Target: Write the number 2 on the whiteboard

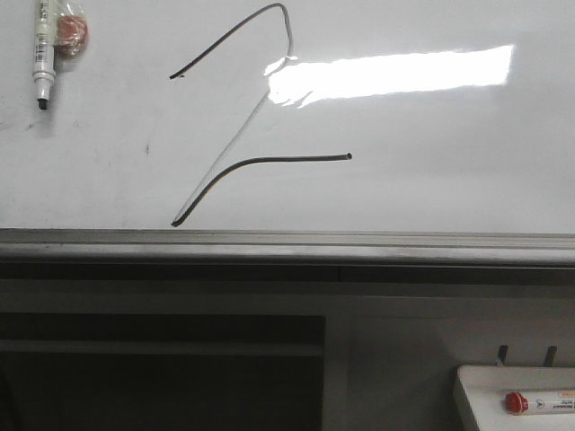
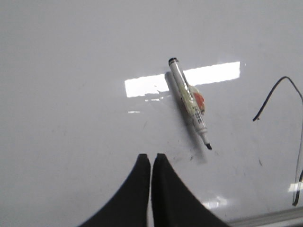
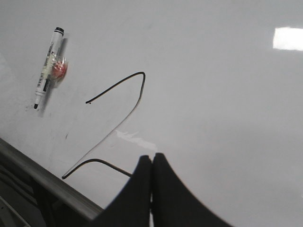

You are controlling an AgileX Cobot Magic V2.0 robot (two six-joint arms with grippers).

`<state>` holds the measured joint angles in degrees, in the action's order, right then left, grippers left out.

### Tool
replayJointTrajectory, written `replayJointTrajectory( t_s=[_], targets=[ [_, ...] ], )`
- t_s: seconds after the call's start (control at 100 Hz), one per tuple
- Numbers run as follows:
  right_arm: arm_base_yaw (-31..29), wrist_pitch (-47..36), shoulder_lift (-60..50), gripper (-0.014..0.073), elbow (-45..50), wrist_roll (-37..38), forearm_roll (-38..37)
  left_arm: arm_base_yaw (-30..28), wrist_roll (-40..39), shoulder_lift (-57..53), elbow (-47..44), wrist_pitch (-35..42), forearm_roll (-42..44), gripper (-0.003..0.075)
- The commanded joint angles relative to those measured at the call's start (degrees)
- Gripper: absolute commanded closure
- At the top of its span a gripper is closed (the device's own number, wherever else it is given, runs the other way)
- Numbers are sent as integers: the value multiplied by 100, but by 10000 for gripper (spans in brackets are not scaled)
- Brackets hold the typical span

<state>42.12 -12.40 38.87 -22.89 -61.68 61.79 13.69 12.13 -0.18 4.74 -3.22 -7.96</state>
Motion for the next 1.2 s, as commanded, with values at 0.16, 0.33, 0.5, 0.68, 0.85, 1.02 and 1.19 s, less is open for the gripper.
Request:
replayJointTrajectory(
  t_s=[0.16,0.33,0.5,0.68,0.85,1.02,1.19],
  targets=[
    [-27,-220,-8,665,-137,-10,-81,-13,-573,-134,-266,114,23,741],
    [-27,-231,-8,665,-137,-10,-81,-13,-942,-158,-537,-369,48,741],
    [-27,-231,-8,665,-137,-10,-81,-13,-955,-158,-537,-1347,27,741],
    [-27,-231,-8,665,-137,-10,-81,-13,-955,-158,-537,-1324,26,741],
    [-27,-231,-8,665,-137,-10,-81,-13,-955,-158,-537,-1324,26,741],
    [-27,-231,-8,665,-137,-10,-81,-13,-955,-158,-537,-1324,26,741],
    [-27,-231,-8,665,-137,-10,-81,-13,-955,-158,-537,-1324,26,741]
  ],
)
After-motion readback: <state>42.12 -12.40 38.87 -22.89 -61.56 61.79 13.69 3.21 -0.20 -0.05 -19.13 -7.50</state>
